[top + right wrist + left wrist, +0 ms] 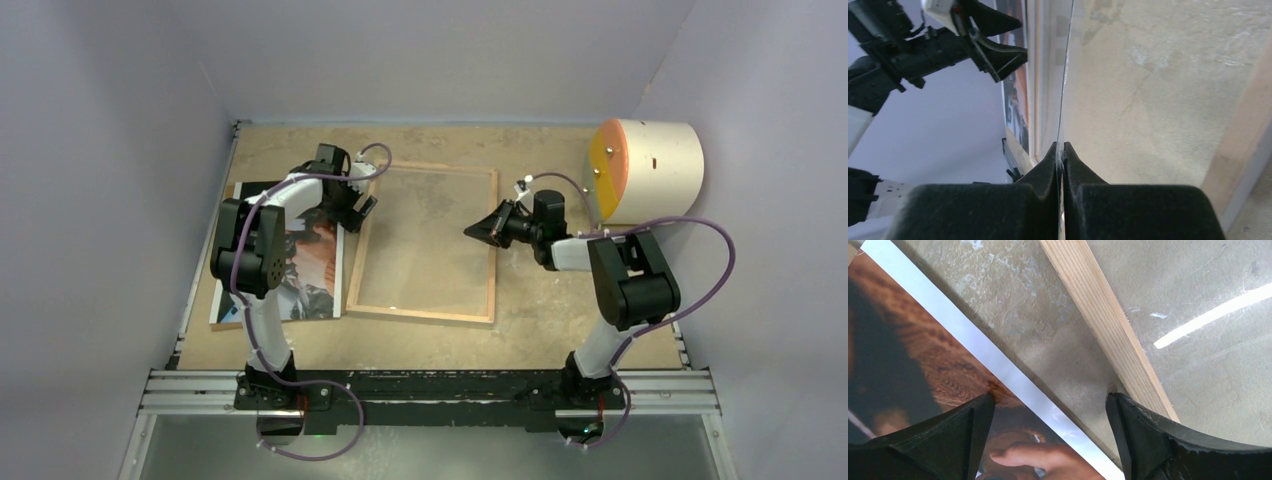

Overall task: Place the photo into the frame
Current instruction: Place the photo frame item in the photo frame.

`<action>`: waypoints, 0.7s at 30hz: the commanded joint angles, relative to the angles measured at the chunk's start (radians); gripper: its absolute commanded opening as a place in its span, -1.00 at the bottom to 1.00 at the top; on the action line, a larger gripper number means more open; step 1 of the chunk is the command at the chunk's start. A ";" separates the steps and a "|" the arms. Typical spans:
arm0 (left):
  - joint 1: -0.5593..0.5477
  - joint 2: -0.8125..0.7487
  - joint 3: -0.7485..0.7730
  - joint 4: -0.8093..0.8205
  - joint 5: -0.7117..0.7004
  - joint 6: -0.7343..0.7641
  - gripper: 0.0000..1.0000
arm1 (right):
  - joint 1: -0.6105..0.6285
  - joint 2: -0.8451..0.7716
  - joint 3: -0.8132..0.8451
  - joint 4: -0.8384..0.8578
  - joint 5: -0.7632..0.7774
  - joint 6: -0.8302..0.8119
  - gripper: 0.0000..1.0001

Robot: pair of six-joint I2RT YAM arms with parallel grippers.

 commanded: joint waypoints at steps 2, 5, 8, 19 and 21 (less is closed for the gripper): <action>-0.035 0.009 -0.070 -0.021 0.109 0.034 0.77 | -0.002 -0.084 0.009 0.149 -0.091 0.069 -1.00; -0.044 -0.004 -0.089 -0.035 0.138 0.060 0.77 | -0.002 -0.110 -0.003 0.164 -0.110 0.082 -1.00; -0.046 -0.012 -0.102 -0.045 0.145 0.073 0.76 | 0.002 -0.136 -0.021 0.183 -0.125 0.090 -1.00; -0.033 -0.017 -0.086 -0.060 0.165 0.057 0.72 | 0.031 -0.166 -0.022 0.246 -0.135 0.155 -1.00; -0.030 -0.017 -0.083 -0.065 0.178 0.057 0.71 | 0.038 -0.164 -0.021 0.267 -0.127 0.175 -1.00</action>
